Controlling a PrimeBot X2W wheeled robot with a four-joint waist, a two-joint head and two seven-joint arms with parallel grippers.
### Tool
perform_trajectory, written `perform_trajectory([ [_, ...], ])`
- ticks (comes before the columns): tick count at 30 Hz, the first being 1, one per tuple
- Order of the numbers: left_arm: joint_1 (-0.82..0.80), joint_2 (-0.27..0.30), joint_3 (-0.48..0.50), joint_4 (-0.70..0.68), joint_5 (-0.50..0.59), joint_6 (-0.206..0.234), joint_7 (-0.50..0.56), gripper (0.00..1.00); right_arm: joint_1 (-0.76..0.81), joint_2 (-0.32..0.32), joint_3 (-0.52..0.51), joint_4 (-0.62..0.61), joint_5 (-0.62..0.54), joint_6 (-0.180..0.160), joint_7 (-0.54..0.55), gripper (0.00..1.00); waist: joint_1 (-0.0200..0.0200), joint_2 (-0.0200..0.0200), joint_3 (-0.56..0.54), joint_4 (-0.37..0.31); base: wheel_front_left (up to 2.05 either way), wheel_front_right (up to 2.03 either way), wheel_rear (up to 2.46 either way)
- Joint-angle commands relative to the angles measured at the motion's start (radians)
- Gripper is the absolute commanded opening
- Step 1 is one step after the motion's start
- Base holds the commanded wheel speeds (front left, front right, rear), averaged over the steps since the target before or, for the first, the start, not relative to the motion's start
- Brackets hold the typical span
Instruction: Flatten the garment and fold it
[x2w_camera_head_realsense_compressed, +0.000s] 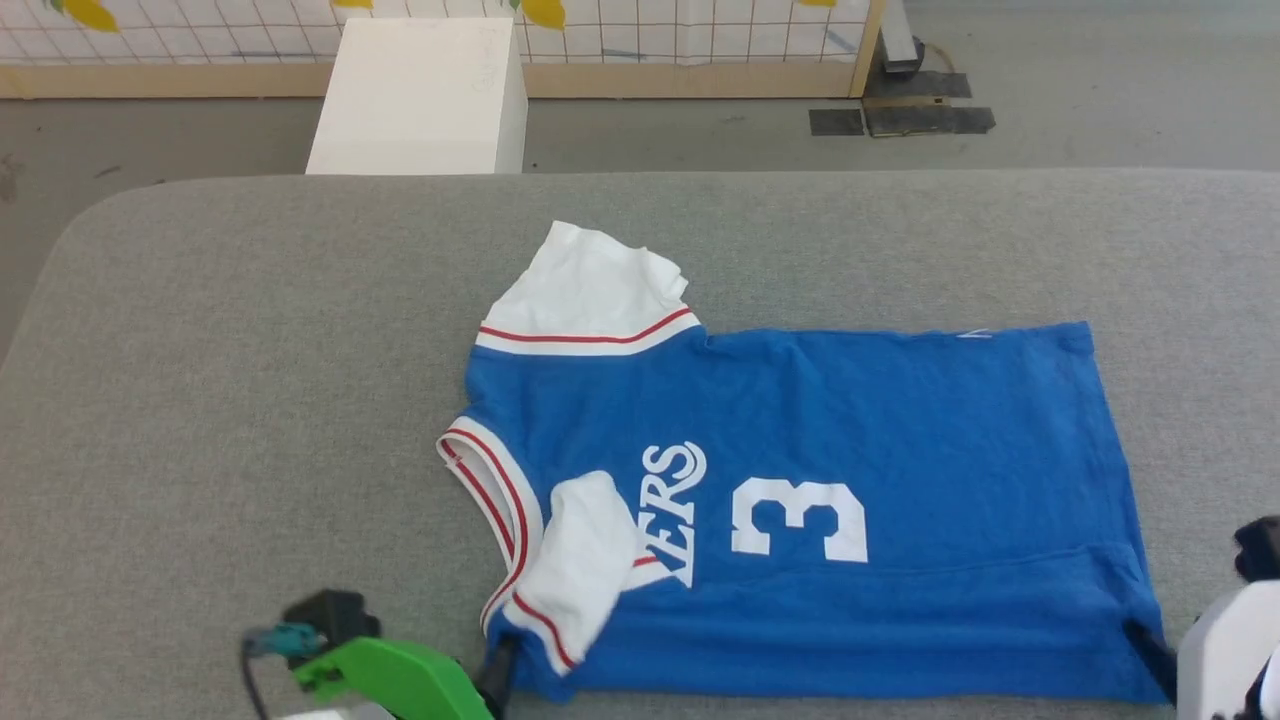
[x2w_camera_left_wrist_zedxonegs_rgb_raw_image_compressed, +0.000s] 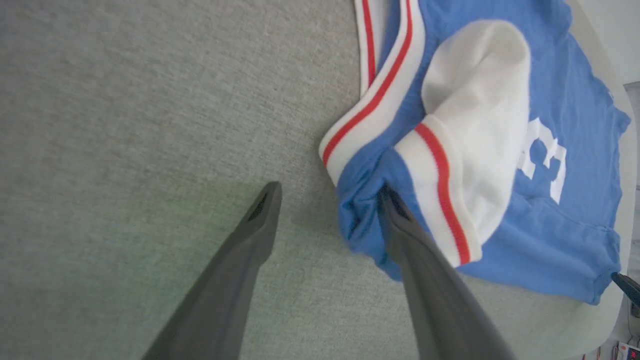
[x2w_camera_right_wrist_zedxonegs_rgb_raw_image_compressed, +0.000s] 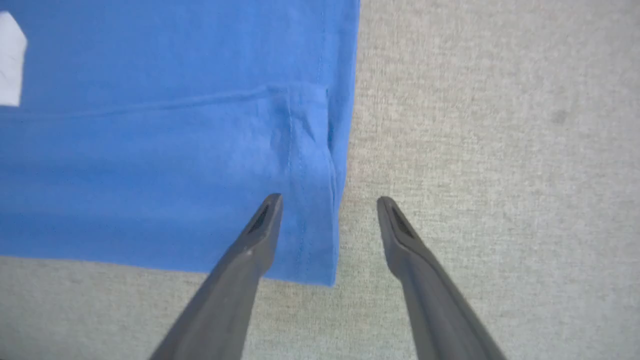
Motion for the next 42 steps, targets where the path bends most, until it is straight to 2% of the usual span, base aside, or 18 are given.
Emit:
perform_trajectory([
  [1,-0.029,0.022,0.019,-0.015,0.001,-0.005,-0.010,1.00,-0.024,0.002,-0.011,-0.017,0.014,-0.002,-0.013,1.00,0.0000,0.0000,-0.003,-0.003,0.00,0.00,0.00],
  [8,-0.179,0.104,0.087,-0.116,0.032,-0.016,0.012,1.00,-0.130,-0.011,-0.070,-0.093,0.047,-0.002,-0.038,1.00,0.0000,0.0000,0.017,-0.008,0.00,0.00,0.00],
  [9,-0.217,0.120,0.089,-0.118,0.048,-0.016,0.021,1.00,-0.152,-0.019,-0.075,-0.098,0.045,-0.002,-0.040,1.00,0.0000,0.0000,0.022,-0.007,0.00,0.00,0.00],
  [10,-0.334,0.145,0.083,-0.111,0.089,-0.027,0.040,1.00,-0.214,-0.034,-0.088,-0.113,0.043,-0.002,-0.041,1.00,0.0000,0.0000,0.046,-0.005,0.00,0.00,0.00],
  [12,-0.427,0.147,0.062,-0.080,0.118,-0.055,0.048,1.00,-0.258,-0.039,-0.091,-0.118,0.046,-0.002,-0.040,1.00,0.0000,0.0000,0.070,-0.004,0.00,0.00,0.00],
  [17,-0.671,0.117,-0.002,0.082,0.174,-0.159,0.063,1.00,-0.374,-0.058,-0.079,-0.105,0.034,-0.002,-0.052,1.00,0.0000,0.0000,0.156,-0.010,0.00,0.00,0.00],
  [23,-0.896,0.086,-0.061,0.297,0.198,-0.256,0.129,1.00,-0.498,-0.084,-0.014,-0.058,0.037,-0.002,-0.076,1.00,0.0000,0.0000,0.267,-0.038,0.00,0.00,0.00],
  [29,-1.042,0.066,-0.103,0.453,0.203,-0.319,0.210,1.00,-0.573,-0.102,0.047,-0.011,0.056,-0.002,-0.115,1.00,0.0000,0.0000,0.363,-0.062,0.00,0.00,0.00],
  [36,-1.156,0.033,-0.133,0.561,0.224,-0.355,0.233,1.00,-0.596,-0.118,0.067,0.025,0.076,-0.002,-0.157,1.00,0.0000,0.0000,0.441,-0.069,0.00,0.00,0.00],
  [39,-1.186,0.023,-0.150,0.606,0.236,-0.354,0.253,1.00,-0.602,-0.124,0.073,0.029,0.082,-0.002,-0.174,1.00,0.0000,0.0000,0.465,-0.073,0.00,0.00,0.00],
  [42,-1.201,0.020,-0.174,0.655,0.249,-0.333,0.307,1.00,-0.606,-0.126,0.080,0.032,0.085,-0.002,-0.187,1.00,0.0000,0.0000,0.478,-0.078,0.00,0.00,0.00],
])
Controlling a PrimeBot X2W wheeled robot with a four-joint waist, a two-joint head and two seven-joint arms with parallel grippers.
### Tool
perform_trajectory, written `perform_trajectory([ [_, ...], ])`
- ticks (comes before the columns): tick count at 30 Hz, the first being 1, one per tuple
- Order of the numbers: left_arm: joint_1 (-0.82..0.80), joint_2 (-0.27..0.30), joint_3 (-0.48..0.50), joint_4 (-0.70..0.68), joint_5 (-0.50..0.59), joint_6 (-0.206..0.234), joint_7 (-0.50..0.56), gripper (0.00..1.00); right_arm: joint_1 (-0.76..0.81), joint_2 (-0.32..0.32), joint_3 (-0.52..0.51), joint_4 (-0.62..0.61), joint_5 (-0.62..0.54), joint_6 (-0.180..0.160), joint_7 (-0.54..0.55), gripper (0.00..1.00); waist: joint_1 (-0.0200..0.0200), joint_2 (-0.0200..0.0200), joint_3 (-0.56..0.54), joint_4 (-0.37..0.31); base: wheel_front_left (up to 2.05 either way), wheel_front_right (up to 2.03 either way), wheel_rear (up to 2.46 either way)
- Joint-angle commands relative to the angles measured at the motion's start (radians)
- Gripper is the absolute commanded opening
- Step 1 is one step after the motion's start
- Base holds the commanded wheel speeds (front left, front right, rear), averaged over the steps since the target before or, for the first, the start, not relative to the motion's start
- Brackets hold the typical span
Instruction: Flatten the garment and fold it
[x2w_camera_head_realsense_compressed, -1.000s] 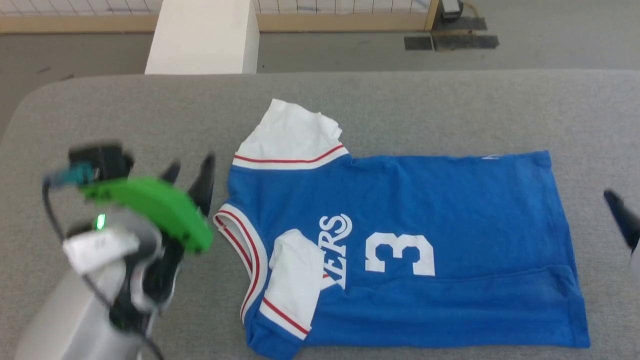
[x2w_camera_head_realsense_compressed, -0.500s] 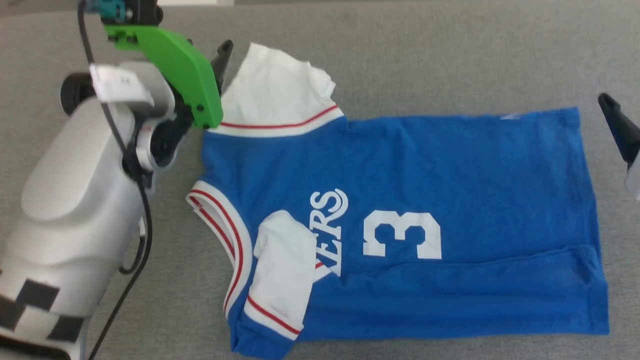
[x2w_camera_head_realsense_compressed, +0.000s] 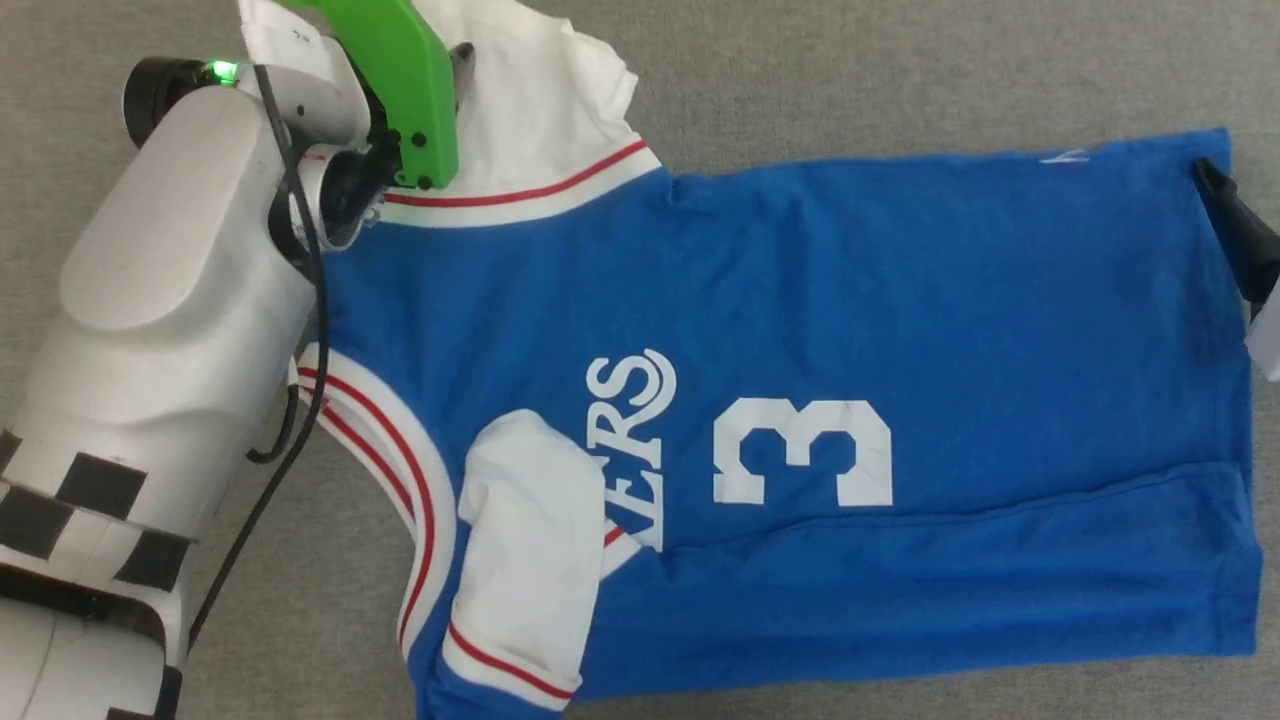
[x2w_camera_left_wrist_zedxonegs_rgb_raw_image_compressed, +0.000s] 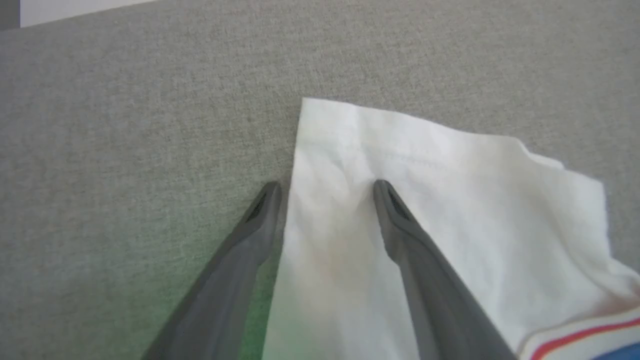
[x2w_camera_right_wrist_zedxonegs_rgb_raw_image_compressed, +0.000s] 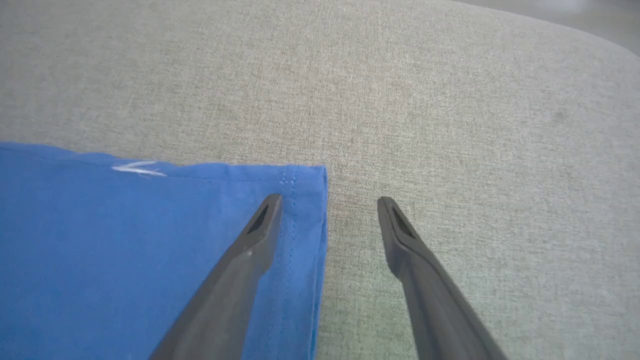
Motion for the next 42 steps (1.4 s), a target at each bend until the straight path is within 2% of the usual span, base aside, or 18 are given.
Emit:
perform_trajectory([
  [1,-0.017,-0.002,-0.010,0.021,0.014,0.018,0.029,1.00,-0.019,-0.003,0.003,0.002,0.009,-0.002,-0.009,1.00,-0.0002,0.0000,0.024,-0.013,0.00,0.00,0.00],
  [5,-0.002,-0.010,-0.025,0.057,-0.007,0.068,0.145,1.00,-0.019,-0.004,0.009,0.006,0.013,-0.002,-0.021,1.00,-0.0002,0.0000,0.021,-0.015,0.00,0.00,0.00],
  [6,0.004,-0.014,-0.023,0.053,-0.017,0.071,0.159,0.15,-0.018,-0.005,0.009,0.007,0.014,-0.002,-0.022,1.00,-0.0002,0.0000,0.020,-0.014,0.00,0.00,0.00],
  [7,0.010,-0.017,-0.015,0.046,-0.029,0.072,0.159,0.00,-0.017,-0.006,0.008,0.007,0.015,-0.002,-0.024,1.00,-0.0002,0.0000,0.018,-0.012,0.00,0.00,0.00],
  [11,0.034,-0.019,0.013,0.007,-0.056,0.070,0.128,0.00,-0.013,-0.016,0.008,0.005,0.011,-0.002,-0.025,1.00,-0.0002,0.0000,0.001,0.000,0.00,0.00,0.00],
  [17,0.067,-0.009,0.075,-0.091,-0.095,0.035,0.017,0.00,-0.050,-0.046,0.051,-0.008,0.002,-0.002,0.004,1.00,-0.0002,0.0000,-0.037,0.018,0.00,0.00,0.00],
  [22,0.123,0.007,0.106,-0.212,-0.108,0.004,-0.072,0.00,-0.104,-0.095,0.140,0.039,-0.038,-0.002,0.104,1.00,-0.0002,0.0000,-0.061,0.042,0.00,0.00,0.00],
  [27,0.176,0.010,0.111,-0.316,-0.113,0.004,-0.110,0.00,-0.146,-0.133,0.205,0.104,-0.095,-0.002,0.224,1.00,-0.0002,0.0000,-0.064,0.069,0.00,0.00,0.00],
  [33,0.212,0.013,0.108,-0.391,-0.110,0.015,-0.127,0.00,-0.147,-0.159,0.267,0.141,-0.054,-0.002,0.336,1.00,-0.0002,0.0000,-0.061,0.086,0.00,0.00,0.00],
  [34,0.216,0.014,0.107,-0.396,-0.107,0.016,-0.129,0.00,-0.146,-0.162,0.267,0.146,-0.046,-0.002,0.346,0.71,-0.0002,0.0000,-0.062,0.087,0.00,0.00,0.00],
  [35,0.220,0.013,0.107,-0.401,-0.109,0.013,-0.135,0.00,-0.147,-0.162,0.264,0.147,-0.040,-0.002,0.344,0.29,-0.0002,0.0000,-0.064,0.087,0.00,0.00,0.00],
  [36,0.223,0.011,0.108,-0.405,-0.111,0.010,-0.142,0.00,-0.148,-0.162,0.259,0.147,-0.036,-0.002,0.335,0.00,-0.0002,0.0000,-0.068,0.087,0.00,0.00,0.00],
  [41,0.245,0.012,0.116,-0.427,-0.120,-0.001,-0.167,0.00,-0.140,-0.162,0.214,0.141,-0.017,-0.002,0.273,0.00,-0.0002,0.0000,-0.106,0.083,0.00,0.00,0.00],
  [42,0.269,0.012,0.130,-0.451,-0.137,-0.006,-0.185,0.00,-0.121,-0.153,0.187,0.126,-0.006,-0.002,0.233,0.00,-0.0002,0.0000,-0.135,0.078,0.00,0.00,0.00],
])
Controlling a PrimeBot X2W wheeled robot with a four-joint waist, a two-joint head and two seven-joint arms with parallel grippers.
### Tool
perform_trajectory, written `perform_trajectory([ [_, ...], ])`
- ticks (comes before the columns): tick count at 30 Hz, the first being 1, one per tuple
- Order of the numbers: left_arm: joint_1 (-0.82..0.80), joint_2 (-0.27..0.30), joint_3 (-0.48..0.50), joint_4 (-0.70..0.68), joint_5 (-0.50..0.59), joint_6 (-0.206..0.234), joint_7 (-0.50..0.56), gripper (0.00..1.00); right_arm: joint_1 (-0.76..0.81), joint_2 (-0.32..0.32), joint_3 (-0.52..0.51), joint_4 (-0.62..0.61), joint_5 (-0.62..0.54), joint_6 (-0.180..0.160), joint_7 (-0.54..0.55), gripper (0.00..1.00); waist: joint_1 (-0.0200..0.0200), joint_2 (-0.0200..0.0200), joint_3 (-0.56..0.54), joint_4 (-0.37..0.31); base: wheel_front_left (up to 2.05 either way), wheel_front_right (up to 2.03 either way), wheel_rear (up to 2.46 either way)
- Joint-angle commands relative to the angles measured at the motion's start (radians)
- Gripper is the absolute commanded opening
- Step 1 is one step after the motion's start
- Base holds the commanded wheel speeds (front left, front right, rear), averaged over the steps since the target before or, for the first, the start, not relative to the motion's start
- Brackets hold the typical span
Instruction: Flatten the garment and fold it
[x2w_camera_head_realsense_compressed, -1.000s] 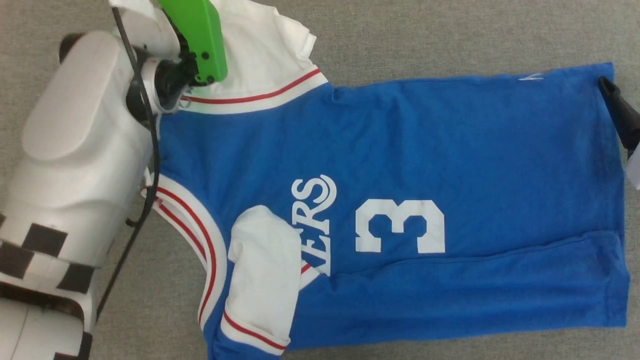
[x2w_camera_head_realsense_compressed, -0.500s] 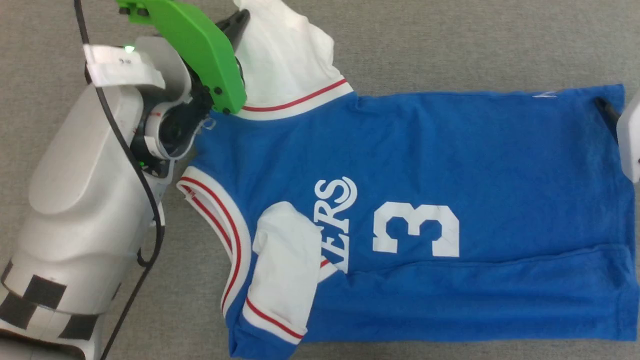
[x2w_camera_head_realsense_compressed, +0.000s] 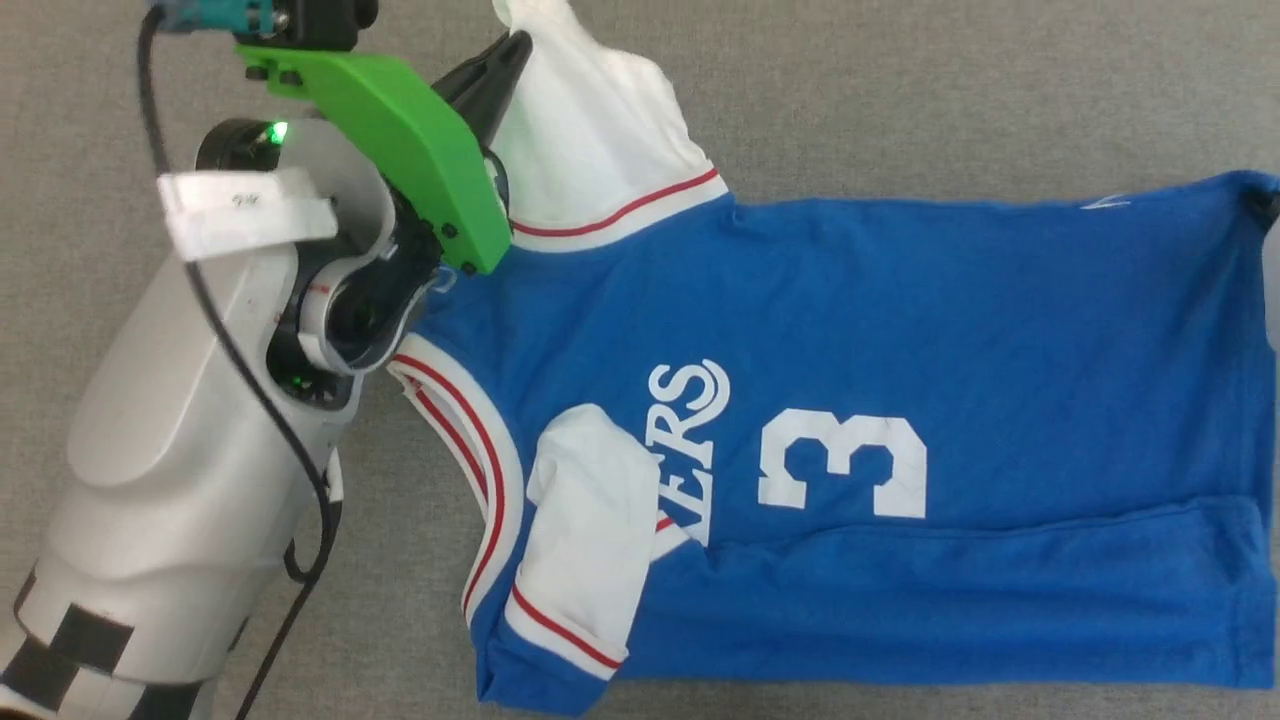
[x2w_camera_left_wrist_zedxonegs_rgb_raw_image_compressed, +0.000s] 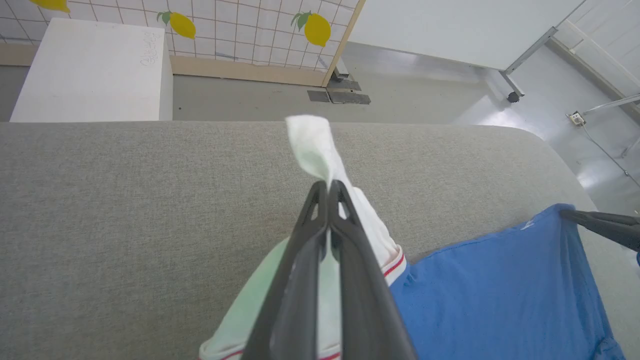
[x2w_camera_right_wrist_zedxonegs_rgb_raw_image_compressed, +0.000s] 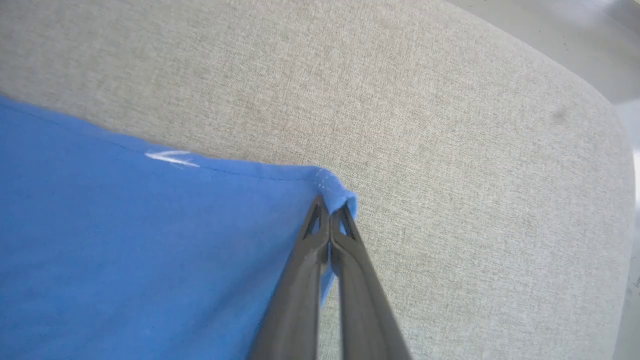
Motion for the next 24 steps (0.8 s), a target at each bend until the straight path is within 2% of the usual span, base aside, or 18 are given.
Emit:
perform_trajectory([
  [1,0.032,0.006,0.013,-0.019,-0.012,-0.004,-0.018,0.00,0.029,0.010,-0.011,-0.011,0.010,-0.002,-0.026,0.00,0.0001,0.0000,-0.044,-0.009,0.00,0.00,0.00],
  [6,0.179,0.036,0.051,-0.127,-0.044,0.012,-0.073,0.00,0.144,0.046,-0.058,-0.040,0.033,-0.002,-0.116,0.00,0.0001,0.0000,-0.131,-0.022,0.00,0.00,0.00],
  [13,0.471,0.067,0.103,-0.251,-0.101,0.057,-0.157,0.00,0.323,0.107,-0.139,-0.059,0.042,-0.002,-0.172,0.00,0.0001,0.0000,-0.221,-0.024,0.00,0.00,0.00],
  [18,0.646,0.059,0.130,-0.294,-0.141,0.075,-0.219,0.00,0.431,0.150,-0.205,-0.075,0.034,-0.002,-0.185,0.00,0.0001,0.0000,-0.254,-0.017,0.00,0.00,0.00],
  [24,0.782,0.042,0.129,-0.279,-0.172,0.088,-0.253,0.00,0.540,0.192,-0.237,-0.090,0.026,-0.002,-0.167,0.00,0.0001,0.0000,-0.275,-0.012,0.00,0.00,0.00],
])
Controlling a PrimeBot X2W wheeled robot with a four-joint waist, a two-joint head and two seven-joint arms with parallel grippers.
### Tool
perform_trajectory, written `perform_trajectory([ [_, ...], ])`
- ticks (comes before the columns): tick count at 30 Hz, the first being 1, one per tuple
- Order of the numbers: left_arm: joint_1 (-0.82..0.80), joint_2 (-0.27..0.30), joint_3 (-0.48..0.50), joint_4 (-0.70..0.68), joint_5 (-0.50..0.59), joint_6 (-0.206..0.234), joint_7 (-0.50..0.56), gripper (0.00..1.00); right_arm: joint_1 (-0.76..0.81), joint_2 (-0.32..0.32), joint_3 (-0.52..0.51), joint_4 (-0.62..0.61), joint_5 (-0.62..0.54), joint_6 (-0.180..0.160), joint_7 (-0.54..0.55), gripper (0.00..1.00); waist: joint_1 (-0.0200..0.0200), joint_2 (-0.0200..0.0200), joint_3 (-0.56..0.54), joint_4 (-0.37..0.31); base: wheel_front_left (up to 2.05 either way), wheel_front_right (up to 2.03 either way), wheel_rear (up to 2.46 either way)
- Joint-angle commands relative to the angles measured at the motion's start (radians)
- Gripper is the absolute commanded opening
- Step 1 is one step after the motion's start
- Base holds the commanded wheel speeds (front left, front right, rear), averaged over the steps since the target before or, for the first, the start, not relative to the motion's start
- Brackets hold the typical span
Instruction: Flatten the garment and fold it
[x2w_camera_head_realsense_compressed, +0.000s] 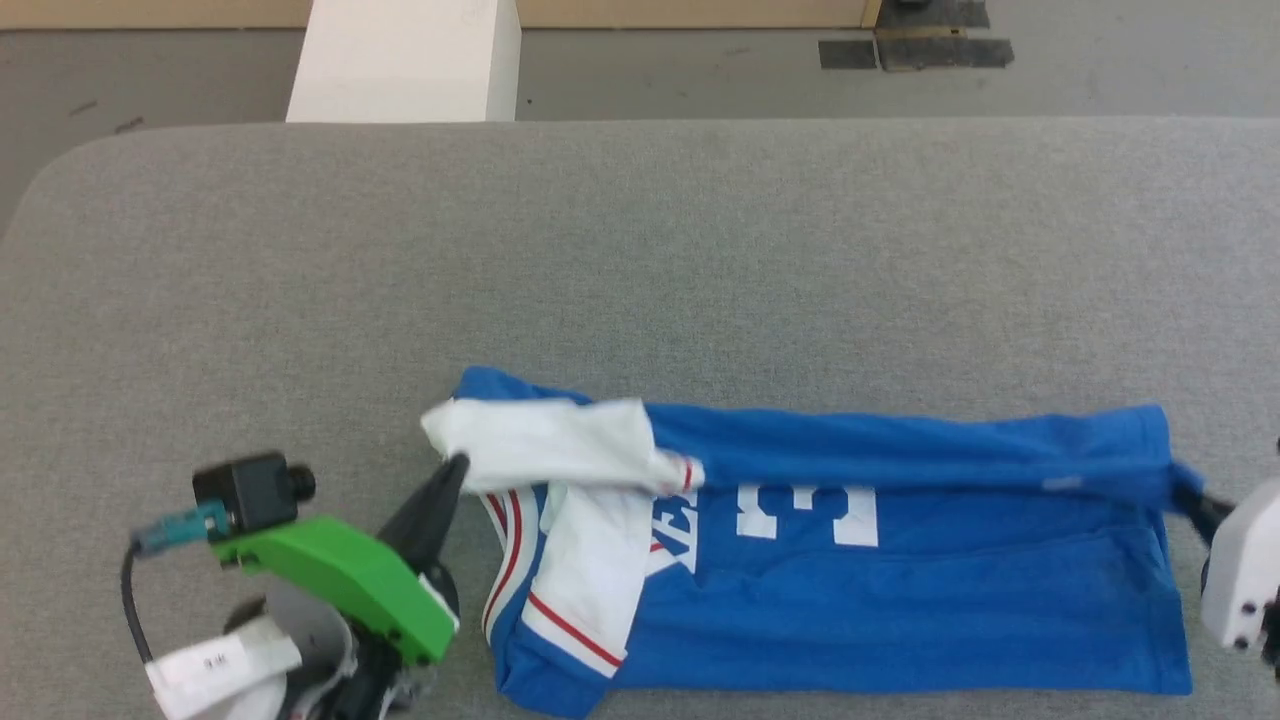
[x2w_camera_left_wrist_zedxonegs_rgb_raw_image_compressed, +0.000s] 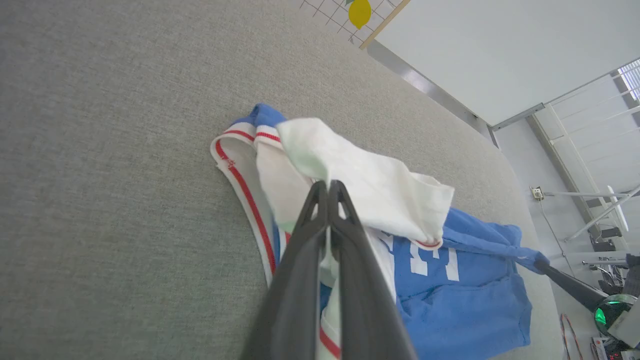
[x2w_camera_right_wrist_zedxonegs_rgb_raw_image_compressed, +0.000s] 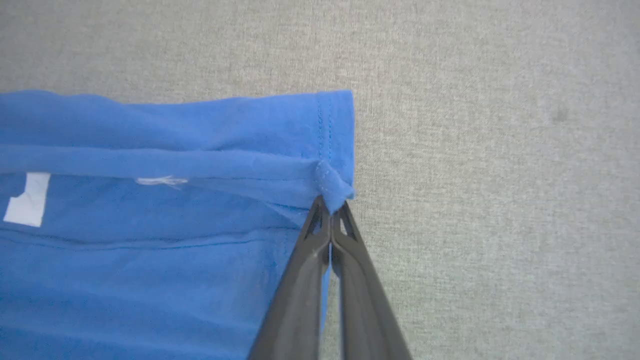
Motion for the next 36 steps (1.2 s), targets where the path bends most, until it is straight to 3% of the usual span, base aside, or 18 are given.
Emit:
perform_trajectory([
  [1,0.030,-0.008,0.002,0.009,-0.013,0.012,-0.011,0.00,0.025,0.011,-0.005,-0.004,-0.006,-0.001,0.005,0.00,0.0001,0.0000,-0.009,0.003,0.00,0.00,0.00],
  [9,0.114,-0.022,-0.013,0.086,-0.035,0.041,-0.006,0.00,0.097,0.041,-0.003,0.026,-0.025,-0.001,0.023,0.00,0.0001,0.0000,-0.035,-0.005,0.00,0.00,0.00],
  [10,0.121,-0.023,-0.011,0.095,-0.039,0.052,-0.003,0.00,0.102,0.044,-0.004,0.029,-0.025,-0.001,0.026,0.05,0.0001,0.0000,-0.041,-0.006,0.00,0.00,0.00],
  [11,0.129,-0.022,-0.010,0.103,-0.044,0.063,0.006,0.31,0.107,0.045,-0.003,0.029,-0.026,-0.001,0.027,0.65,0.0001,0.0000,-0.046,-0.007,0.00,0.00,0.00],
  [12,0.133,-0.022,-0.009,0.105,-0.048,0.071,0.011,0.49,0.112,0.044,-0.003,0.027,-0.026,-0.001,0.026,1.00,0.0001,0.0000,-0.050,-0.008,0.00,0.00,0.00],
  [13,0.137,-0.022,-0.006,0.106,-0.052,0.079,0.015,1.00,0.117,0.043,-0.006,0.023,-0.023,-0.001,0.024,1.00,0.0001,0.0000,-0.055,-0.008,0.00,0.00,0.00],
  [21,0.182,0.050,0.049,0.036,-0.041,0.169,0.035,1.00,0.163,0.022,-0.082,-0.083,0.025,-0.001,0.036,1.00,0.0001,0.0000,-0.092,-0.008,0.00,0.00,0.00],
  [26,0.139,0.113,0.119,-0.027,0.081,0.189,-0.093,1.00,0.156,0.012,-0.160,-0.134,0.070,-0.001,0.070,1.00,0.0001,0.0000,-0.090,-0.004,0.00,0.00,0.00],
  [30,0.066,0.129,0.103,-0.021,0.217,0.149,-0.233,1.00,0.130,-0.025,-0.113,-0.114,0.101,-0.001,0.082,1.00,0.0001,0.0000,-0.069,-0.005,0.00,0.00,0.00],
  [33,0.009,0.099,0.091,0.008,0.305,0.120,-0.371,1.00,0.102,-0.044,-0.052,-0.065,0.135,-0.001,0.087,1.00,0.0001,0.0000,-0.048,-0.005,0.00,0.00,0.00],
  [36,-0.027,0.064,0.074,0.040,0.380,0.095,-0.423,1.00,0.073,-0.058,-0.002,-0.012,0.153,-0.001,0.083,1.00,0.0001,0.0000,-0.027,-0.001,0.00,0.00,0.00],
])
